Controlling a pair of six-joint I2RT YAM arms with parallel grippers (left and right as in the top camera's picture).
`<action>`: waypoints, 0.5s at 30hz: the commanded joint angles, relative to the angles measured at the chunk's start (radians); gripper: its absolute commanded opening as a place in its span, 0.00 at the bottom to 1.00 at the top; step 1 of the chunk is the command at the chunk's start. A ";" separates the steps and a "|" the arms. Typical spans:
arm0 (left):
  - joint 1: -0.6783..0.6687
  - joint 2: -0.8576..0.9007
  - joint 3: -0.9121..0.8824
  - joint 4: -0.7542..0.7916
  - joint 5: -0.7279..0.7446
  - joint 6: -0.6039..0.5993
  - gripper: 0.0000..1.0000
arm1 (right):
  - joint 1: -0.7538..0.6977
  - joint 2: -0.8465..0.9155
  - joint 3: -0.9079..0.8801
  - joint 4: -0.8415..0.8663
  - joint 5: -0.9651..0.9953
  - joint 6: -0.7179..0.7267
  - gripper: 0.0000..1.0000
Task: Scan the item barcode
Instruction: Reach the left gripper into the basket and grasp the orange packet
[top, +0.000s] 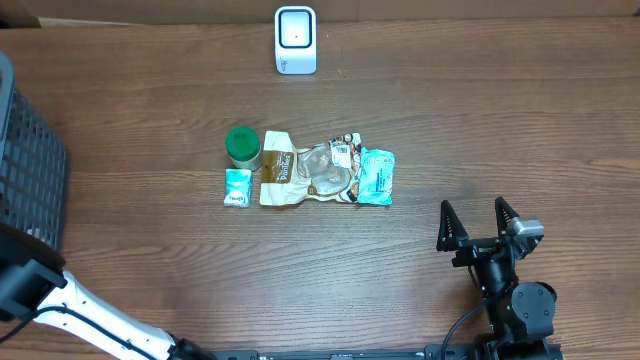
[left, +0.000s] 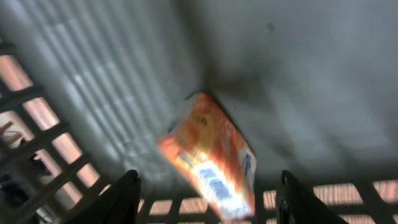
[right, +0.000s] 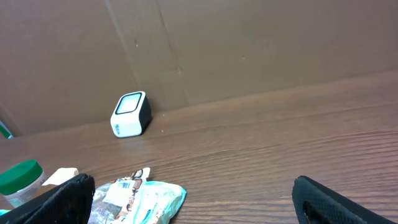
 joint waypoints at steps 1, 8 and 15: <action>0.003 0.003 -0.087 0.049 0.017 -0.027 0.48 | -0.006 -0.007 -0.010 0.006 -0.002 -0.001 1.00; 0.003 0.003 -0.201 0.165 0.027 -0.026 0.35 | -0.006 -0.007 -0.010 0.006 -0.002 -0.001 1.00; 0.004 -0.016 -0.155 0.161 0.040 0.000 0.04 | -0.006 -0.007 -0.010 0.006 -0.002 -0.001 1.00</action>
